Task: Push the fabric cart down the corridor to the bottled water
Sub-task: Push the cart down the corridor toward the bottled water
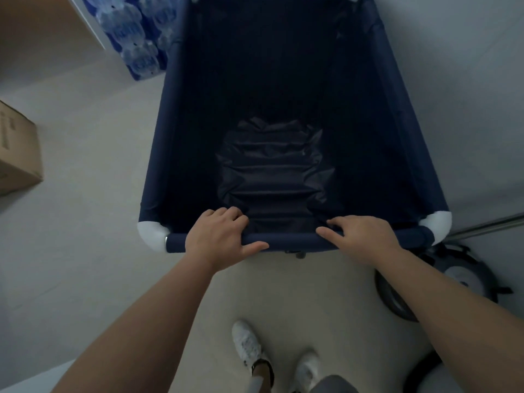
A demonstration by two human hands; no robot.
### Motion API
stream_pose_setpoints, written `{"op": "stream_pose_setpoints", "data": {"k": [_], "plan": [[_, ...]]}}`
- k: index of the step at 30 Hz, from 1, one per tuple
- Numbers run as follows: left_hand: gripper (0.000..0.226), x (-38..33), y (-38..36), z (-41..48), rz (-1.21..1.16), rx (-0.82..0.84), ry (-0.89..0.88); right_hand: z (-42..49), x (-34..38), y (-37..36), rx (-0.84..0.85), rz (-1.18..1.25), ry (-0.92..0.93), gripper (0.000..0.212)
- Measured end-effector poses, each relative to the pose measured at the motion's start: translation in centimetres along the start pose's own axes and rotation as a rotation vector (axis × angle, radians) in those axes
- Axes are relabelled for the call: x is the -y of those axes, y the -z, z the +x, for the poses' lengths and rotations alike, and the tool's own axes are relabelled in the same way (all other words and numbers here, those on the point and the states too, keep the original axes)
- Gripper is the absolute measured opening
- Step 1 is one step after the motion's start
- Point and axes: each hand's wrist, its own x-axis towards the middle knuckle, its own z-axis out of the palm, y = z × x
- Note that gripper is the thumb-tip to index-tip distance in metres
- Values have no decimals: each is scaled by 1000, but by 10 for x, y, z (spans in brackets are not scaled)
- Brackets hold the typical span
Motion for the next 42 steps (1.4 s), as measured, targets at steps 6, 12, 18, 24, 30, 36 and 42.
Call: {"op": "stream_pose_setpoints", "data": {"k": [6, 12, 18, 24, 30, 36, 42], "plan": [[86, 1, 3, 41, -14, 20, 43, 44, -21, 18, 13, 1, 27, 107], [88, -19, 7, 71, -16, 31, 115, 77, -57, 30, -9, 0, 106, 115], [90, -54, 6, 103, -30, 18, 196, 108, -105, 45, -25, -38, 188, 109], [89, -91, 6, 140, -42, -23, 255, 140, -151, 66, -15, -81, 253, 110], [89, -101, 8, 161, -51, -7, 290, 161, -172, 72, -4, -100, 274, 96], [82, -111, 11, 179, -47, -15, 306, 180, -186, 79, -3, -120, 275, 83], [77, -115, 12, 207, -57, -39, 317, 210, -201, 95, 28, -132, 270, 84]]}}
